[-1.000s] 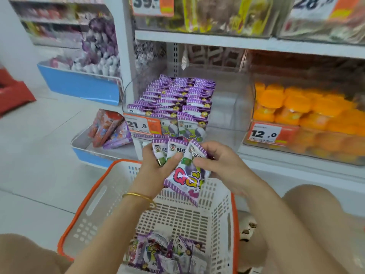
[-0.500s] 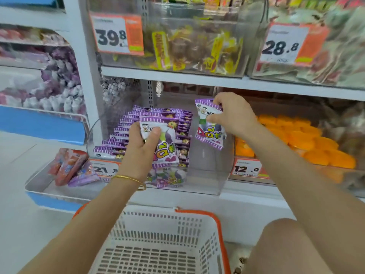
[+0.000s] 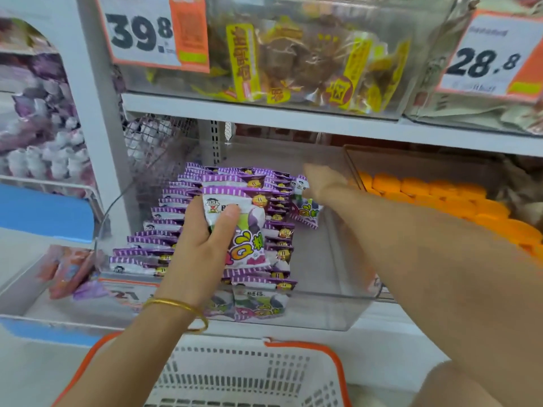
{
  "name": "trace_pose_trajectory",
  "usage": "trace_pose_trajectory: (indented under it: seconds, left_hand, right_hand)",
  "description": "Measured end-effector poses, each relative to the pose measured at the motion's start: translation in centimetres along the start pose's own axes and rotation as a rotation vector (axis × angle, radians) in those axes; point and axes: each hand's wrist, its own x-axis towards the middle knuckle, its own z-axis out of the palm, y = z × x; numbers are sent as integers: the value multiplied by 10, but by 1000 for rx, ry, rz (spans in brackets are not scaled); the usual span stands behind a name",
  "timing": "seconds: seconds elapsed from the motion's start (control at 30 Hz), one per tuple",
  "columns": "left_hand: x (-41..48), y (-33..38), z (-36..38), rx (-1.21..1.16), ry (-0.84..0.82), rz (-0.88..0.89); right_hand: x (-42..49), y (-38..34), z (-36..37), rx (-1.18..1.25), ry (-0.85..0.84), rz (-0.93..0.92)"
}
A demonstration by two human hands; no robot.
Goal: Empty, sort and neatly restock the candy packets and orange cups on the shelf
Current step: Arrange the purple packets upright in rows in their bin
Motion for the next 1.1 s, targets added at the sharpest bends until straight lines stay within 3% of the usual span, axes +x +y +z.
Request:
trace_pose_trajectory:
  seconds: [0.2,0.33,0.43,0.63,0.8,0.87,0.93,1.0,1.1]
  left_hand:
    - [-2,2,1,-43,36,-29]
    - [-2,0,-1,-44,18,-13]
    - [-2,-1,-2,-27,17,-8]
    - [2,-6,-3,-40,11,-26]
    - [-4,3,0,6,-29,24]
    - [-6,6,2,64,-46,55]
    - [-7,7,3,121,-72,89]
    - [-9,7,4,152,-110,123]
    - [-11,8,7,135,-148,127]
  right_hand:
    - [-5,-10,29,41,130,149]
    - [-14,-19,41,-60,214,236]
    - [-11,-18,43,-16,211,274]
    - [-6,-18,41,322,220,220]
    - [-40,-30,-5,365,117,289]
    - [-64,-30,-27,521,118,154]
    - [-98,-29,-40,972,78,-31]
    - [-132,-27,-50,1296,-137,-170]
    - [-152,-26,-53,1077,-306,-352]
